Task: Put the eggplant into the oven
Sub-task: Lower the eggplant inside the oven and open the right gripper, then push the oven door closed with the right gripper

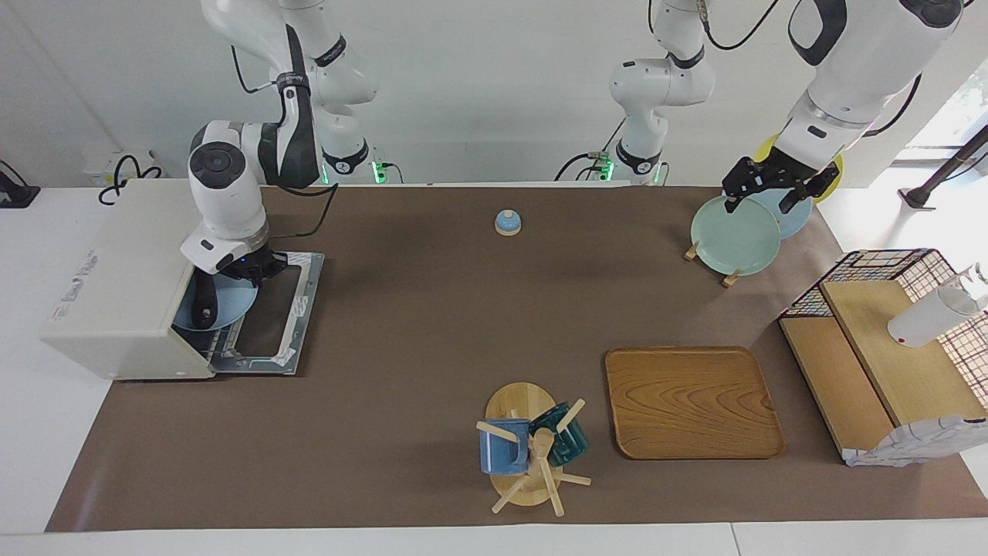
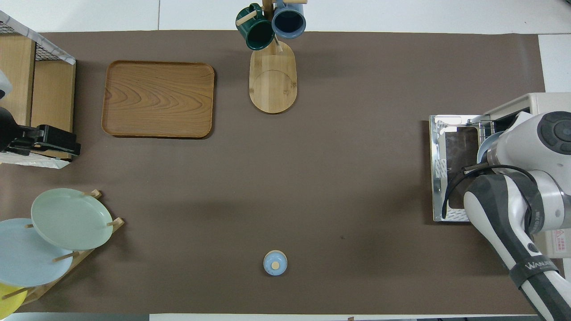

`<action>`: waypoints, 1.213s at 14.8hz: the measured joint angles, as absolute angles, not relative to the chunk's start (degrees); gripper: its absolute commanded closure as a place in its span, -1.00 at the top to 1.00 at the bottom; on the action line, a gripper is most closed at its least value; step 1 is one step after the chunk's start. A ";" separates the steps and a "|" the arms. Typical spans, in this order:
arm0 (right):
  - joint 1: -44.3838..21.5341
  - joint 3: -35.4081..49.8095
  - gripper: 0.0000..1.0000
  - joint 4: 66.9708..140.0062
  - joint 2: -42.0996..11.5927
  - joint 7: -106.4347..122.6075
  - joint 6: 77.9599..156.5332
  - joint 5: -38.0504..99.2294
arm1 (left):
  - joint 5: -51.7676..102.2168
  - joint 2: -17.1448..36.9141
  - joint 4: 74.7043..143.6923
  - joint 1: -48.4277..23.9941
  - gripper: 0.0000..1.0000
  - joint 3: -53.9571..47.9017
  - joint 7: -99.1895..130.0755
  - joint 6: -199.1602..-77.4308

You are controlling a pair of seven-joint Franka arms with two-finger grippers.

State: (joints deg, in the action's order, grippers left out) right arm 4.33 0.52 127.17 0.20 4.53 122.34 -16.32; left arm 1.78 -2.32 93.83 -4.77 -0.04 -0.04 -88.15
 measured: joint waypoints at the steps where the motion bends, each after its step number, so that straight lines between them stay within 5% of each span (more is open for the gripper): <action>1: 4.77 0.51 -0.69 128.18 0.49 4.53 123.73 -16.32 | 1.78 -2.32 93.83 -4.77 1.00 -0.04 -0.04 -88.15; 3: 5.01 0.57 -0.22 129.28 0.88 4.53 124.65 -16.05 | 1.78 -2.32 93.83 -4.77 1.00 -0.04 -0.04 -88.15; 9: 4.82 0.87 -0.22 123.95 0.99 5.58 116.52 -11.70 | 1.77 -2.32 93.83 -4.77 1.00 -0.04 -0.04 -88.15; 13: 0.94 1.34 -1.00 120.02 0.82 5.16 114.48 -9.40 | 1.77 -2.32 93.83 -4.77 1.00 -0.04 -0.04 -88.15; 18: -5.77 1.57 -1.00 124.48 -3.11 -2.89 125.42 -8.70 | 1.77 -2.32 93.83 -4.77 1.00 -0.04 -0.04 -88.15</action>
State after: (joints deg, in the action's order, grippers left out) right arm -5.77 1.57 124.48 -3.11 -2.89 125.42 -8.70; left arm 1.77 -2.32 93.83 -4.77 -0.04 -0.04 -88.15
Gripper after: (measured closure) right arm 0.991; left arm 0.000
